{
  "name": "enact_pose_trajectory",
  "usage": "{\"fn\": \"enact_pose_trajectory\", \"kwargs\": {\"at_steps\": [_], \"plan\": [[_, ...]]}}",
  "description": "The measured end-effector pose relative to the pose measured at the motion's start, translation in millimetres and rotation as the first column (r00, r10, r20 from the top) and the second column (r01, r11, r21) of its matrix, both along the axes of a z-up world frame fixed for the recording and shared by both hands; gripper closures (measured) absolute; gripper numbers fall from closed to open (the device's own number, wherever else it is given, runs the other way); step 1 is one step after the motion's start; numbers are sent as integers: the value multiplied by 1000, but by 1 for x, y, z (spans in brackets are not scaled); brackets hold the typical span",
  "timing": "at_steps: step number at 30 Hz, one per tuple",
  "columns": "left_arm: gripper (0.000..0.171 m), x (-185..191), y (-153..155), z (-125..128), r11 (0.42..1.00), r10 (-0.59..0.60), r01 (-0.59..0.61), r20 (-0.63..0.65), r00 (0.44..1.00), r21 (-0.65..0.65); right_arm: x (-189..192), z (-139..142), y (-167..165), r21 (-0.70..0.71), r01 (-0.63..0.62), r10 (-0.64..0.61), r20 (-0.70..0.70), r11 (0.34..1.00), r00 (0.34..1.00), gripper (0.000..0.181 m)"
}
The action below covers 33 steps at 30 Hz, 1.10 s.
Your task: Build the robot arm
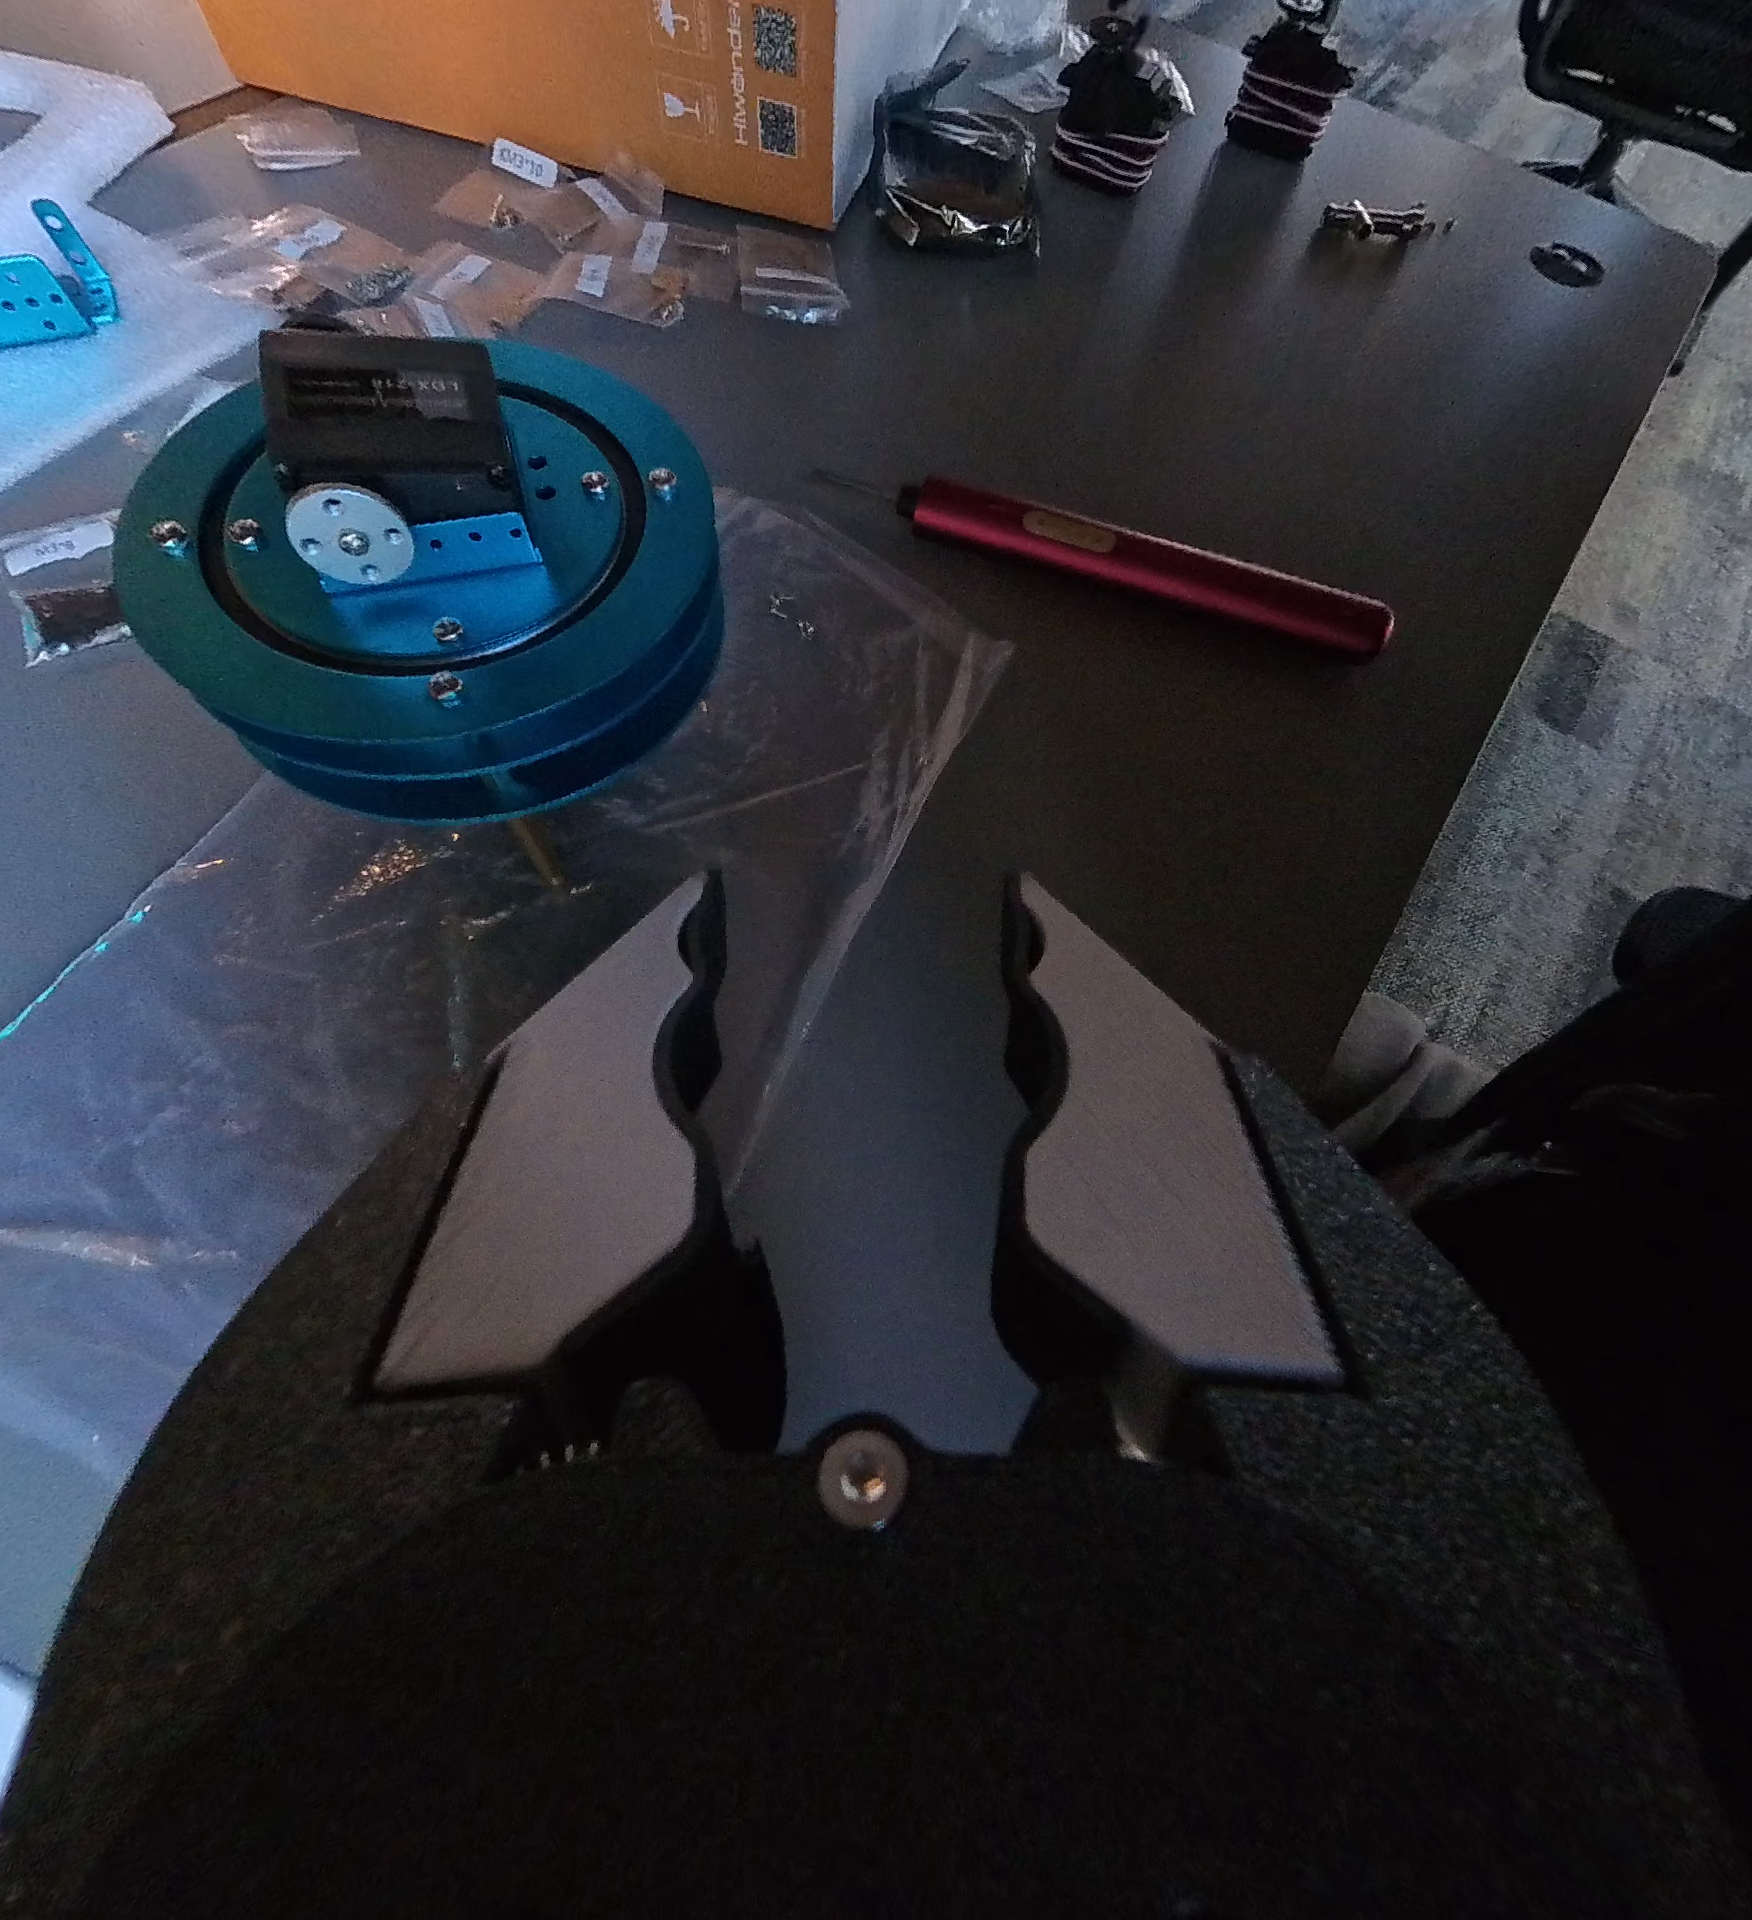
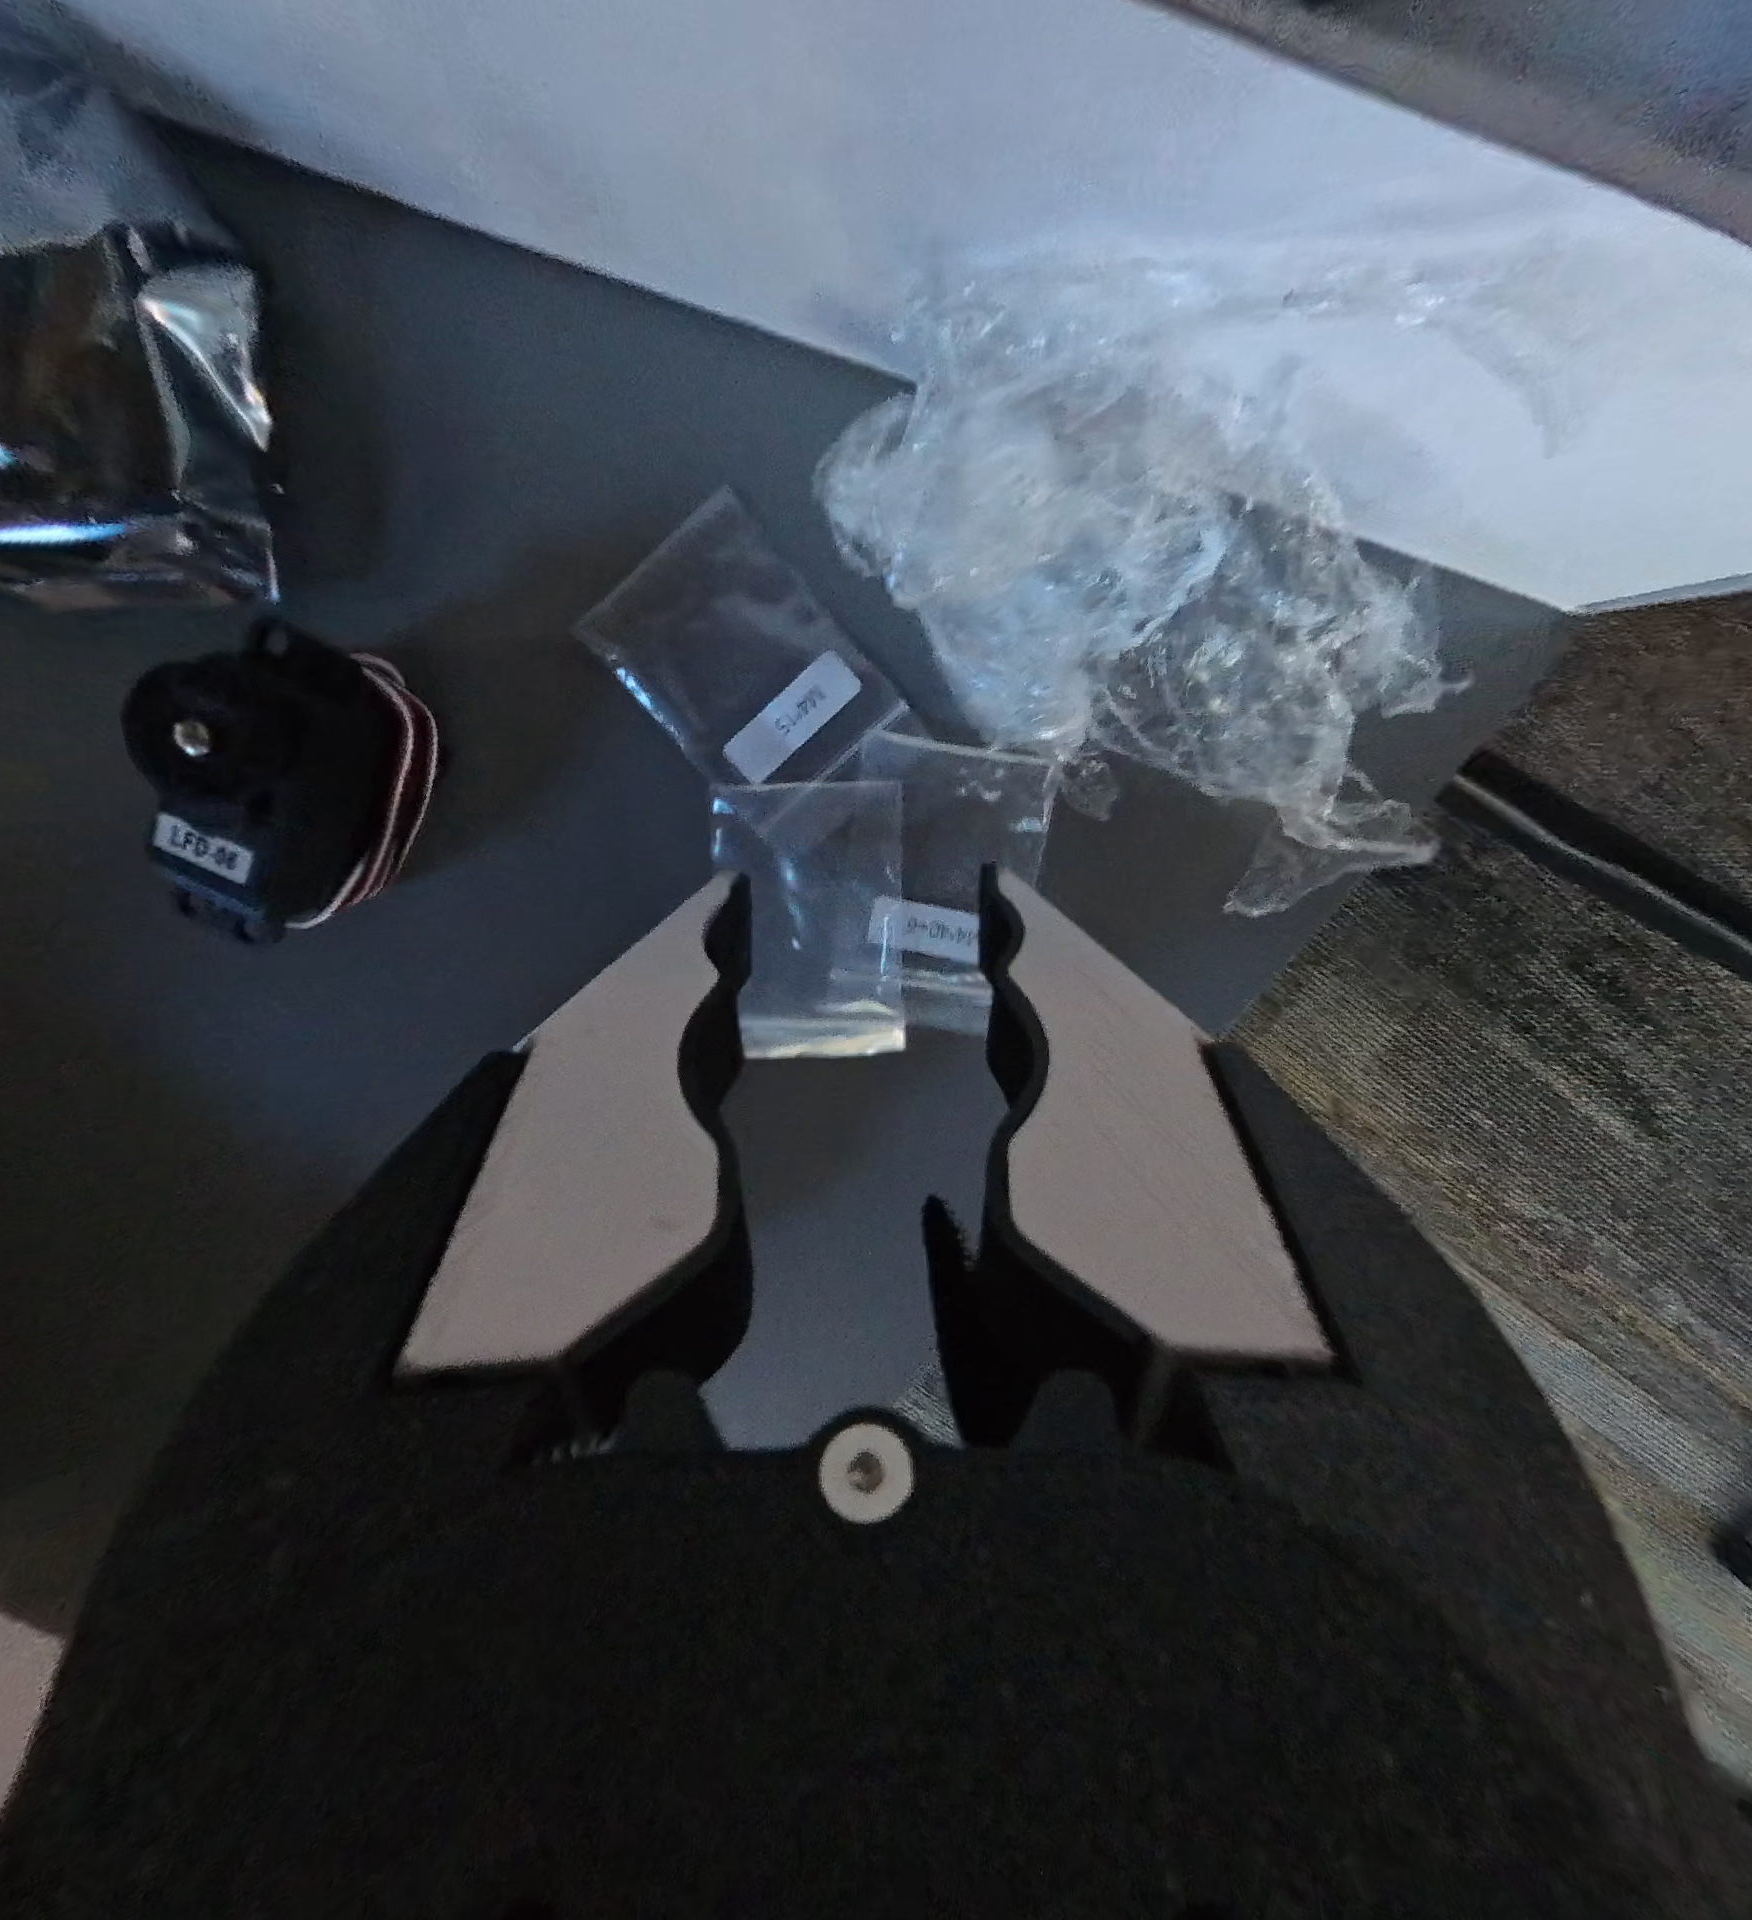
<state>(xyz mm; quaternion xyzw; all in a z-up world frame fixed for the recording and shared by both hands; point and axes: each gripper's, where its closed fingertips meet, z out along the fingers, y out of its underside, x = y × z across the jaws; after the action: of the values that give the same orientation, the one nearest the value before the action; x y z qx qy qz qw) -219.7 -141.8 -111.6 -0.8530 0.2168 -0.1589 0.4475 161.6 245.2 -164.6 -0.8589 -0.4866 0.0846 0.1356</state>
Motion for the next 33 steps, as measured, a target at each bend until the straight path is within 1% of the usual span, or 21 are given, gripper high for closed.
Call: {"fn": "enact_pose_trajectory", "kwargs": {"at_steps": [2, 3, 4, 8, 9, 10, 11, 12, 14, 16, 18, 20, 22, 24, 26, 27, 28, 29, 30, 32, 33], "plan": [[119, -2, -3, -1, 1000, 6, -6, 1, 1000, -4, -1, -5, -4, -76, -4, 2, -28, 997, 1000, 140], [118, -4, -4, -1, 1000, 12, -11, 4, 1000, -7, 3, -8, -3, -81, -5, 4, -6, 997, 1000, 141], [118, -5, -5, -2, 1000, 17, -17, 6, 1000, -8, 7, -11, -3, -83, -4, 5, 17, 997, 1000, 147], [118, -9, -6, -1, 1000, 27, -27, 11, 1000, -3, 9, -14, -8, -72, -44, 47, 50, 996, 998, 155], [118, -9, -6, -1, 1000, 26, -26, 12, 1000, -3, 12, -17, -8, -57, -53, 58, 84, 997, 995, 159], [118, -9, -6, -1, 1000, 24, -24, 13, 1000, -3, 11, -16, -8, -42, -74, 77, 83, 996, 993, 165], [118, -9, -6, -1, 1000, 22, -22, 12, 1000, -2, 8, -14, -13, -56, -87, 90, 69, 995, 994, 177], [118, -8, -6, -1, 1000, 20, -20, 12, 1000, -1, 7, -11, -14, -59, -86, 89, 56, 995, 994, 181], [118, -8, -5, -1, 1000, 15, -15, 13, 1000, 0, 5, -3, -14, -38, -83, 84, 34, 996, 996, 181], [118, -7, -5, -1, 1000, 11, -11, 18, 1000, 3, -3, 11, -17, -13, -92, 91, -27, 996, 995, 181], [119, -5, -4, 1, 1000, 1, -2, 31, 1000, 9, -17, 32, -19, 54, -98, 103, -101, 994, 990, 181], [119, -2, 3, 6, 1000, 2, -3, 54, 999, 21, -44, 64, -31, 148, -118, 147, -210, 982, 967, 181], [118, 3, 15, 19, 998, 10, -16, 94, 996, 55, -89, 106, -55, 286, -116, 213, -338, 951, 917, 181], [118, 13, 30, 41, 993, 6, -26, 170, 985, 115, -145, 141, -95, 412, -108, 305, -452, 905, 838, 181], [118, 28, 41, 64, 984, -49, 5, 248, 968, 176, -202, 161, -144, 470, -60, 348, -554, 881, 756, 181], [118, 34, 45, 72, 979, -75, 18, 272, 959, 205, -229, 166, -172, 467, -47, 360, -608, 883, 708, 181], [117, 36, 52, 77, 976, -76, 12, 290, 954, 217, -254, 172, -198, 436, -20, 348, -688, 900, 637, 181], [117, 35, 58, 78, 977, -62, -5, 306, 950, 215, -278, 177, -225, 383, -27, 332, -760, 923, 559, 181], [117, 34, 62, 81, 977, -52, -21, 333, 942, 214, -298, 177, -247, 320, -35, 294, -813, 947, 503, 181], [121, 29, 64, 88, 974, -51, -45, 411, 910, 221, -330, 169, -278, 216, -37, 209, -866, 976, 454, 181], [130, 27, 61, 91, 973, -67, -40, 449, 891, 226, -344, 167, -294, 172, -59, 180, -890, 983, 419, 181]]}}
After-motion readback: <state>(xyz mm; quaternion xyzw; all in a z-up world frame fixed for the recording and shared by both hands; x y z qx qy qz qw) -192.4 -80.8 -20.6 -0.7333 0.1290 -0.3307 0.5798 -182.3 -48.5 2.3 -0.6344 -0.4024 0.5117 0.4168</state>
